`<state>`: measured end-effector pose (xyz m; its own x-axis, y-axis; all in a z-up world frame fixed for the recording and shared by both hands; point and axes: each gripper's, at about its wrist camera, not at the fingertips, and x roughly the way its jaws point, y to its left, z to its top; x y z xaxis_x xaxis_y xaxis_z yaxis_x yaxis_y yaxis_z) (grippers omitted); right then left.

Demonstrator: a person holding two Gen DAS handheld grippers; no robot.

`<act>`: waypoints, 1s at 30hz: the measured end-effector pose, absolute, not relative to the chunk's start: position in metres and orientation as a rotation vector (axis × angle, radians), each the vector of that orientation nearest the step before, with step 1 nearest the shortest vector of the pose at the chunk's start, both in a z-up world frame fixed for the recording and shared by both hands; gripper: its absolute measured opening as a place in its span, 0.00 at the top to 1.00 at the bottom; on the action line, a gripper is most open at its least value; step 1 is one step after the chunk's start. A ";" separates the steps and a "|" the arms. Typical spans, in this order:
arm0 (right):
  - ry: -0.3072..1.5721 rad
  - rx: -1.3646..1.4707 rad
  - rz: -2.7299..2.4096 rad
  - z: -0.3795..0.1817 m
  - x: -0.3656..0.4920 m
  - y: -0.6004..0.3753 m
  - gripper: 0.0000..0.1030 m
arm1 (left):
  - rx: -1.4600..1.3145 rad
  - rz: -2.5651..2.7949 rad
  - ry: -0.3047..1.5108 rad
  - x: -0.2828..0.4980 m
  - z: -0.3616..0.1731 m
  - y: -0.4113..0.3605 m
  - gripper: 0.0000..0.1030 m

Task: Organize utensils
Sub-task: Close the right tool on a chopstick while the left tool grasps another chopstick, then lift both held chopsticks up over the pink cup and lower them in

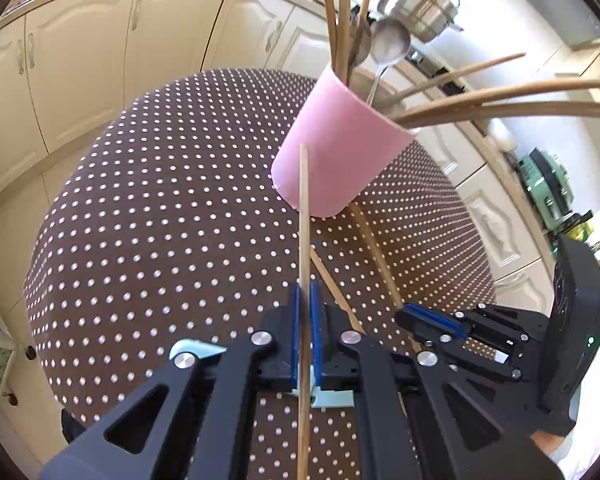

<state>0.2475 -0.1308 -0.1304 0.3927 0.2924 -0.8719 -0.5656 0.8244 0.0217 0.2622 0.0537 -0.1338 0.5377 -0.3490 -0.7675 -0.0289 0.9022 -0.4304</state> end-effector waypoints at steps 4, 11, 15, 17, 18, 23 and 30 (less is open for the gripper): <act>0.953 -0.239 0.559 -0.115 0.232 -0.157 0.94 | -0.450 -0.215 0.939 0.239 -0.124 0.063 0.95; 0.750 -0.079 0.528 -0.076 0.217 -0.196 0.94 | -0.391 -0.244 0.758 0.224 -0.092 0.053 0.95; 0.609 0.023 0.510 -0.048 0.224 -0.203 0.94 | -0.357 -0.256 0.636 0.226 -0.066 0.051 0.95; 0.537 0.075 0.499 -0.037 0.230 -0.203 0.94 | -0.336 -0.257 0.573 0.228 -0.052 0.050 0.95; 0.512 0.099 0.501 -0.029 0.238 -0.206 0.94 | -0.318 -0.253 0.532 0.231 -0.045 0.048 0.95; 0.376 0.179 0.503 -0.010 0.251 -0.198 0.94 | -0.270 -0.219 0.371 0.250 -0.016 0.039 0.95; 0.200 0.252 0.516 0.012 0.278 -0.186 0.94 | -0.302 -0.213 0.202 0.276 0.012 0.041 0.95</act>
<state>0.2781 -0.1855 0.0116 0.8516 0.5092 -0.1248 -0.4602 0.8401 0.2872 0.2761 0.0411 0.0124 0.9574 -0.2372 -0.1646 0.1771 0.9327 -0.3141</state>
